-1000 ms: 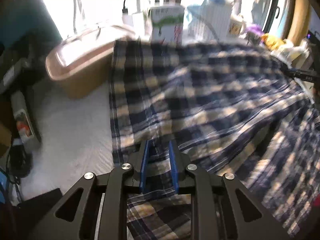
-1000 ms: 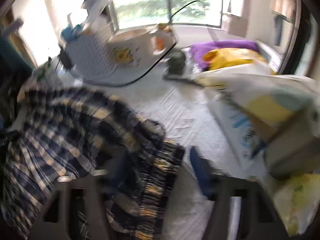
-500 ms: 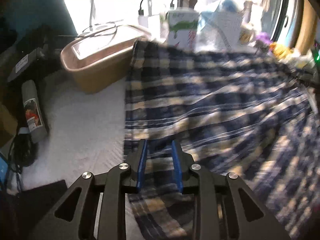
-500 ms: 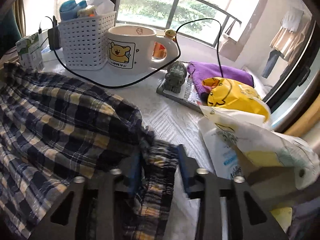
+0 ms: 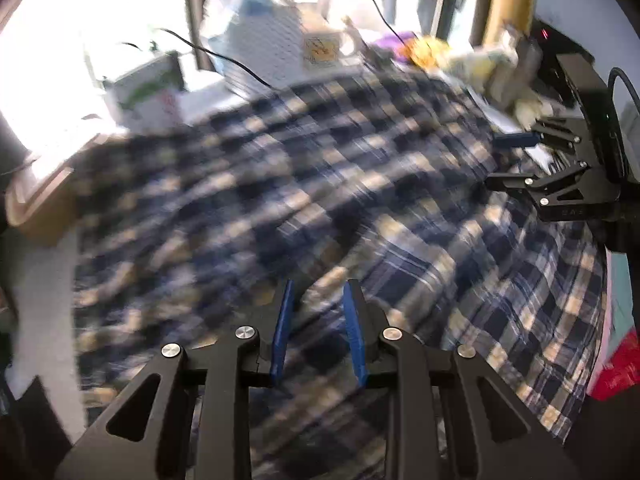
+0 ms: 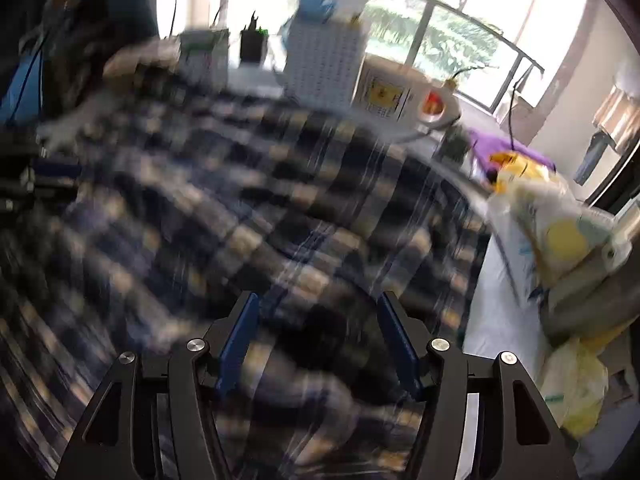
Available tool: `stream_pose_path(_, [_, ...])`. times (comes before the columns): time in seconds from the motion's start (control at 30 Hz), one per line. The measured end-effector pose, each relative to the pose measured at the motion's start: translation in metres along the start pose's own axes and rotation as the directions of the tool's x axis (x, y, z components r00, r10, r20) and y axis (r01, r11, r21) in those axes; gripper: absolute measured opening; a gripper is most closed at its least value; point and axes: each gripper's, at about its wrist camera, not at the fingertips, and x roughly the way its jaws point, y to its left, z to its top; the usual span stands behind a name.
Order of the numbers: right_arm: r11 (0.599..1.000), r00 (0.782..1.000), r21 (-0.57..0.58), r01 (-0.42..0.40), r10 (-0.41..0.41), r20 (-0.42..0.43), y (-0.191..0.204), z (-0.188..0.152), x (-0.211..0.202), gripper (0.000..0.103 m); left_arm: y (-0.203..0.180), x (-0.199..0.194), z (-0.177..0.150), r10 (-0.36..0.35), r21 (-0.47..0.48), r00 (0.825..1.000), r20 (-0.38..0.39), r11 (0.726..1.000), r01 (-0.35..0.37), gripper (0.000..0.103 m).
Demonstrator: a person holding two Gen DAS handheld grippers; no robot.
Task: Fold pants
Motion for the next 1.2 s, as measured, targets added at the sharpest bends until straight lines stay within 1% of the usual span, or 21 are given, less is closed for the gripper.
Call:
stream_pose_path(0.03, [1.000,1.000,-0.002,0.004,-0.004,-0.013,-0.001,-0.006,0.000,0.064,-0.006,0.003,-0.002,-0.017,0.013,1.000,-0.013,1.000,0.017,0.026])
stream_pose_path(0.13, [1.000,1.000,0.018,0.006,-0.006,-0.022,-0.009,-0.019,-0.007,0.064,-0.018,-0.004,-0.014,-0.104,0.045,0.994,-0.025,0.993,0.105,0.026])
stream_pose_path(0.17, [0.999,1.000,0.028,0.017,-0.016,-0.026,-0.013,-0.024,-0.009,0.064,-0.022,-0.004,-0.017,-0.120,0.055,0.992,-0.032,0.991,0.121,0.026])
stream_pose_path(0.27, [0.998,0.999,0.063,0.022,-0.021,-0.025,-0.018,-0.036,-0.017,0.064,-0.028,-0.005,-0.026,-0.132,0.069,0.990,-0.048,0.988,0.135,0.026])
stream_pose_path(0.33, [0.996,0.999,0.089,0.029,-0.027,-0.022,-0.022,-0.041,-0.021,0.064,-0.026,-0.008,-0.022,-0.135,0.053,0.990,-0.032,0.989,0.137,0.026])
stream_pose_path(0.37, [0.994,0.999,0.106,0.031,-0.029,-0.016,-0.025,-0.044,-0.024,0.064,-0.023,-0.012,-0.018,-0.134,0.038,0.991,-0.009,0.990,0.134,0.026])
stream_pose_path(0.43, [0.991,1.000,0.132,0.031,-0.031,-0.004,-0.028,-0.048,-0.031,0.064,-0.020,-0.017,-0.012,-0.116,0.016,0.993,0.034,0.993,0.116,0.026])
stream_pose_path(0.47, [0.989,0.999,0.147,0.033,-0.035,0.005,-0.029,-0.052,-0.035,0.064,-0.017,-0.021,-0.006,-0.095,0.002,0.994,0.062,0.995,0.096,0.026])
stream_pose_path(0.57, [0.983,0.998,0.177,0.043,-0.048,0.028,-0.031,-0.060,-0.048,0.064,-0.015,-0.025,0.000,-0.055,-0.015,0.995,0.084,0.998,0.056,0.026])
stream_pose_path(0.7, [0.979,0.996,0.196,0.063,-0.074,0.047,-0.031,-0.075,-0.065,0.065,-0.018,-0.036,-0.013,-0.055,-0.024,0.993,0.100,0.998,0.057,0.026])
stream_pose_path(0.8, [0.972,0.995,0.223,0.077,-0.090,0.051,-0.033,-0.087,-0.076,0.067,-0.022,-0.044,-0.031,-0.030,-0.032,0.995,0.092,0.999,0.033,0.026])
stream_pose_path(0.87, [0.967,0.994,0.240,0.083,-0.099,0.055,-0.033,-0.095,-0.081,0.069,-0.024,-0.052,-0.048,-0.013,-0.047,0.996,0.090,0.999,0.017,0.033])
stream_pose_path(0.9, [0.964,0.993,0.251,0.086,-0.104,0.059,-0.033,-0.100,-0.085,0.069,-0.025,-0.055,-0.053,-0.008,-0.054,0.996,0.091,0.998,0.013,0.040])
stream_pose_path(0.93, [0.962,0.993,0.257,0.086,-0.105,0.061,-0.032,-0.102,-0.087,0.070,-0.024,-0.061,-0.064,0.003,-0.068,0.995,0.095,0.998,0.003,0.044])
stream_pose_path(0.97, [0.960,0.992,0.265,0.087,-0.107,0.063,-0.031,-0.106,-0.089,0.070,-0.025,-0.064,-0.070,0.011,-0.077,0.995,0.095,0.997,-0.003,0.046])
stream_pose_path(1.2, [0.962,0.988,0.260,0.080,-0.111,0.106,-0.008,-0.116,-0.111,0.070,-0.015,-0.094,-0.126,0.093,-0.158,0.992,0.090,0.984,-0.078,0.049])
